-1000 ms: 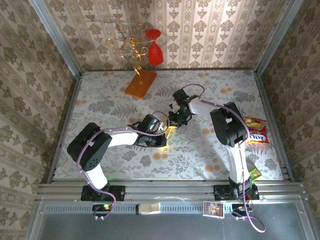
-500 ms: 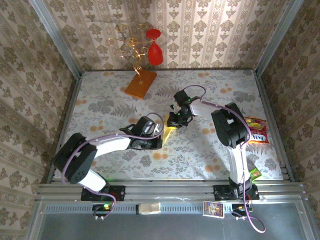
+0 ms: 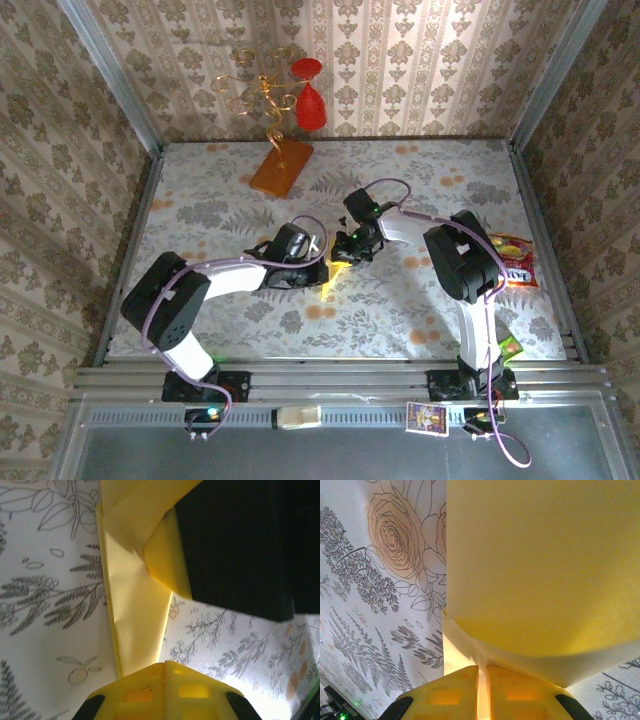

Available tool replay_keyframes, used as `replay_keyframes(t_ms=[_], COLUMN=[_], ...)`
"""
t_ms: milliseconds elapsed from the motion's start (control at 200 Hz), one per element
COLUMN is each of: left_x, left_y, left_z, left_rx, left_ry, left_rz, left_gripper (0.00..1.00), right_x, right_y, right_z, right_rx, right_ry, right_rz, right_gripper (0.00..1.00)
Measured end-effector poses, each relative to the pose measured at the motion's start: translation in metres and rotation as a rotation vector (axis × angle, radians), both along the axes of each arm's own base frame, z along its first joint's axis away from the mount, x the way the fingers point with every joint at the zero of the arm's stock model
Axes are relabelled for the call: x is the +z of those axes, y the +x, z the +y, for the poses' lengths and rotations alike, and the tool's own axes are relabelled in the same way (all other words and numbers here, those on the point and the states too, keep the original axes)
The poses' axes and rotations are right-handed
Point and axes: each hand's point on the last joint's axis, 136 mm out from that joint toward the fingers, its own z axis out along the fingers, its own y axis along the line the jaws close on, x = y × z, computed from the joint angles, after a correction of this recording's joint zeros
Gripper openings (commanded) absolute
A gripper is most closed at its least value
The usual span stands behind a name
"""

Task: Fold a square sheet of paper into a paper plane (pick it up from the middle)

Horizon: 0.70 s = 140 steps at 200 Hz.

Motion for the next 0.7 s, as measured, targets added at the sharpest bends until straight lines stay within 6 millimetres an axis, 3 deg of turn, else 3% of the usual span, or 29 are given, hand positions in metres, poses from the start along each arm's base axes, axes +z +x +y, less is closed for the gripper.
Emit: replay_keyframes(t_ms=[415, 700], left_x=[-0.022, -0.022], left_y=[-0.001, -0.001], left_z=[0.001, 0.002], left_rx=[0.003, 0.003], left_ry=[0.034, 0.048], left_rz=[0.043, 0.045], left_gripper=[0.01, 0.0], right_x=[0.004, 0.03], right_y=[0.004, 0.024], right_z=[0.002, -0.001], right_rx=[0.008, 0.043], right_ry=[0.007, 0.005], right_rz=[-0.016, -0.128], right_gripper=[0.16, 0.16])
